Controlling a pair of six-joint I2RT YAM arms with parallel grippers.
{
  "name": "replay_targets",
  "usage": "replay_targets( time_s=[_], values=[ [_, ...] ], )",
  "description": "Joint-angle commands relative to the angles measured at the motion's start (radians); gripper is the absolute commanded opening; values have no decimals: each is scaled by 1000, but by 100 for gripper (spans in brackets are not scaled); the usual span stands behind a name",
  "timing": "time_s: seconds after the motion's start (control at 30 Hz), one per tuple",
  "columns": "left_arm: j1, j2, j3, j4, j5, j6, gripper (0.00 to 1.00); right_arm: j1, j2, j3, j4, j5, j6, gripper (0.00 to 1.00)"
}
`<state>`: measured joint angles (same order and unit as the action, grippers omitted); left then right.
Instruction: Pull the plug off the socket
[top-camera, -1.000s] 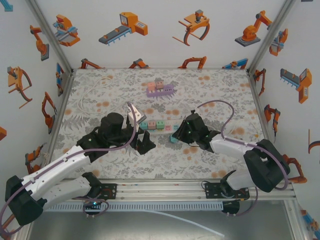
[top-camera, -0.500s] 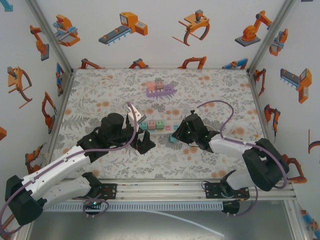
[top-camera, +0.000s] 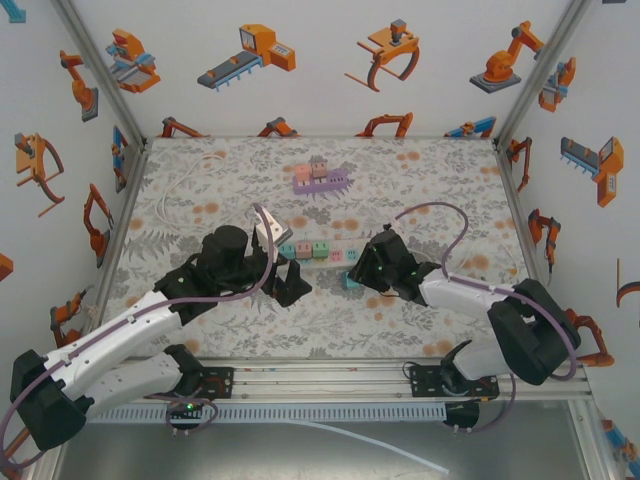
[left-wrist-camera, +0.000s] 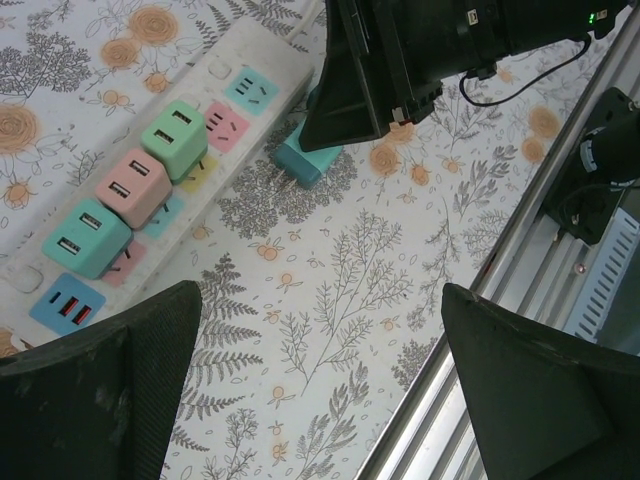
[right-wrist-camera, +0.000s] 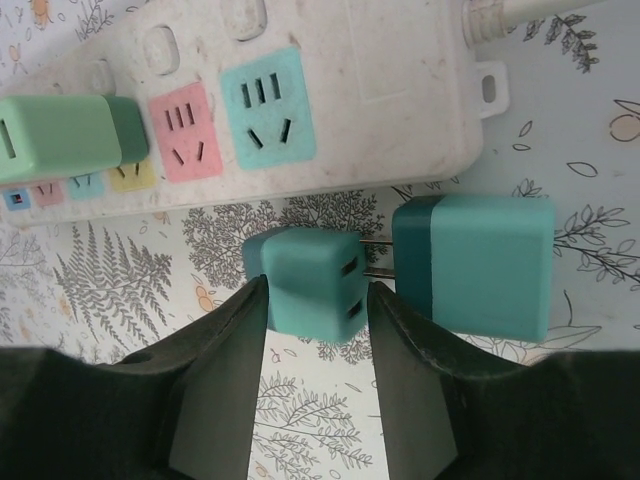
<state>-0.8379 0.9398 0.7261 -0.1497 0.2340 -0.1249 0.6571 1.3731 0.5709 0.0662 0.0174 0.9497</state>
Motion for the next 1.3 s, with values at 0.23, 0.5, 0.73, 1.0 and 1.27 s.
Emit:
replay_targets(
  time_s=[0.23, 0.5, 0.73, 1.0, 1.27],
  values=[
    [-6, -33, -16, 4, -59, -1, 97, 6, -131, 36, -133, 63, -55, 44],
    [-6, -86, -25, -42, -291, -62, 97, 6, -290, 95, -114, 80, -361, 44],
    [58, -80, -11, -140, -493, -221, 97, 6, -324, 100, 91, -161, -948, 44],
    [305, 9, -16, -204, -364, -388, 99, 6, -207, 135, 74, -424, -1566, 44],
    [431, 224, 23, -134, -252, -402, 93, 4, 54, 380, -201, -581, -1809, 48]
  ],
)
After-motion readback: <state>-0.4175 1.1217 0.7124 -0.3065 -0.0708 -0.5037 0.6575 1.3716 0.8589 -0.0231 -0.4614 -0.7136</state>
